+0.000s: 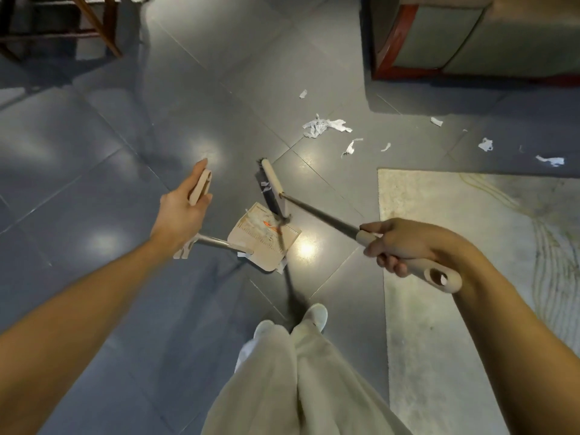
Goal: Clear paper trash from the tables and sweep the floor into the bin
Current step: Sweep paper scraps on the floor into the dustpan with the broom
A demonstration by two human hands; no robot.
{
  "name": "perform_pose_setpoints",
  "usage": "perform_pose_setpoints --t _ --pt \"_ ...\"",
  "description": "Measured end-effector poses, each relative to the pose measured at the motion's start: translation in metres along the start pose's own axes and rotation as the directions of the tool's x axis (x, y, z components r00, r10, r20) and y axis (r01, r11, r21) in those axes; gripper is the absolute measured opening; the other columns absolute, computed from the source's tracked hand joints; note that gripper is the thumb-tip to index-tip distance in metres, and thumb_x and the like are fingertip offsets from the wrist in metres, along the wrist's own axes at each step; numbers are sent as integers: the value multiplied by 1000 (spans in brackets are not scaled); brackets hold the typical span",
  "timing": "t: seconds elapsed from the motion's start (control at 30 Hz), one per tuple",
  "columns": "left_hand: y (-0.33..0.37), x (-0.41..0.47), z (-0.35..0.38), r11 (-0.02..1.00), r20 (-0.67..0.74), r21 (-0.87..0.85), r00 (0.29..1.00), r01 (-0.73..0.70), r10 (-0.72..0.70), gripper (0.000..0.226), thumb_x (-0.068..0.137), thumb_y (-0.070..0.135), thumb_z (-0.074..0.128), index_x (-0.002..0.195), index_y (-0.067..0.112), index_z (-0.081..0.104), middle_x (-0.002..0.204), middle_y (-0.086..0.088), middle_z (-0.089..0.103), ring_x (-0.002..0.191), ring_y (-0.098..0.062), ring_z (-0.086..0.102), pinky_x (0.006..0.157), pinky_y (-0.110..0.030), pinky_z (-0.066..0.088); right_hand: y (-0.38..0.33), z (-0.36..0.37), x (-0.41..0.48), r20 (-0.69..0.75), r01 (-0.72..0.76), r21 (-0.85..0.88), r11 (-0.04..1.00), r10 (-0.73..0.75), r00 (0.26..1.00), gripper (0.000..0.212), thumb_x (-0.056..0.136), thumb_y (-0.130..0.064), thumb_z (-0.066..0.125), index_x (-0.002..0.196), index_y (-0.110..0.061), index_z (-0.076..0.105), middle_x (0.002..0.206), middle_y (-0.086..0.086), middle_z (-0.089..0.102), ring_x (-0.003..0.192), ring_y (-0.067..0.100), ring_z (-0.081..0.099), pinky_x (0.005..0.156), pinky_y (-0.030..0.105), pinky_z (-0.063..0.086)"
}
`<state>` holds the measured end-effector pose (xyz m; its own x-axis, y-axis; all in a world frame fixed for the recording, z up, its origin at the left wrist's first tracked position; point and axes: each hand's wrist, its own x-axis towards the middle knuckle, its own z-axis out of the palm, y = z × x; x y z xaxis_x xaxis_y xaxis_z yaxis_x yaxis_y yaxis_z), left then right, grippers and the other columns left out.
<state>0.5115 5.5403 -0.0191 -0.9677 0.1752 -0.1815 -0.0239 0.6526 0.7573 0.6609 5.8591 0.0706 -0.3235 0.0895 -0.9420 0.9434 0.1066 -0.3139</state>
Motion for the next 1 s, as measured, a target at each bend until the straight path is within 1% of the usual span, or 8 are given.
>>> perform_pose_setpoints --t 0.13,0.3,0.43,0.5,0.6,0.7,0.83,1.0 --pt "-2 11 -13 1000 -39 -6 999 16 -16 60 95 18 55 124 68 35 99 0 58 57 4 54 48 0 38 -41 -8 23 -78 57 -74 996 -63 995 31 88 -3 63 110 -24 55 61 9 56 33 9 46 38 17 41" --pt "-11 42 -25 999 -25 14 999 33 -32 59 95 19 53 122 68 36 106 -4 60 71 -11 54 55 1 38 -72 10 87 -99 87 -253 964 -116 988 31 92 -8 57 121 -17 50 74 11 56 51 13 47 47 23 46" --pt "-15 76 -38 998 5 50 1000 26 -26 60 95 19 54 123 68 36 103 -8 63 60 -7 50 58 -11 43 -61 21 118 -75 -93 -111 990 85 994 31 94 -11 51 125 -10 48 63 6 49 45 8 38 40 19 38" --pt "-20 93 -46 997 19 69 1000 22 -24 58 95 20 54 128 64 36 100 -10 62 61 -8 50 58 -14 42 -61 27 121 -84 -104 -123 987 94 992 28 95 -15 54 122 -12 51 67 7 47 49 9 36 40 18 36" --pt "-23 116 -52 996 41 86 999 -15 12 56 95 19 55 136 53 39 98 -4 61 67 -10 52 55 -7 42 -66 34 122 -64 -84 -239 967 70 995 44 92 -8 59 132 -22 47 75 9 48 55 12 39 43 21 38" --pt "-22 128 -53 996 68 61 996 -69 64 55 94 16 57 139 45 42 102 -1 59 81 -18 55 56 0 41 -69 38 115 -31 -133 -296 946 130 991 61 89 1 57 140 -28 41 73 10 49 49 10 38 38 18 35" --pt "-22 130 -55 996 93 43 993 -76 72 56 94 17 57 137 48 41 101 -5 61 71 -18 53 65 -24 52 -62 40 90 29 -131 -376 917 153 988 68 87 5 53 140 -37 39 61 7 47 39 10 37 38 19 34" --pt "-29 106 -64 997 121 4 989 -82 81 59 93 17 57 134 57 40 104 7 57 63 -16 52 45 -21 52 -34 52 54 -5 -139 -272 952 143 990 67 88 2 56 141 -35 39 57 7 48 40 10 39 38 19 36"
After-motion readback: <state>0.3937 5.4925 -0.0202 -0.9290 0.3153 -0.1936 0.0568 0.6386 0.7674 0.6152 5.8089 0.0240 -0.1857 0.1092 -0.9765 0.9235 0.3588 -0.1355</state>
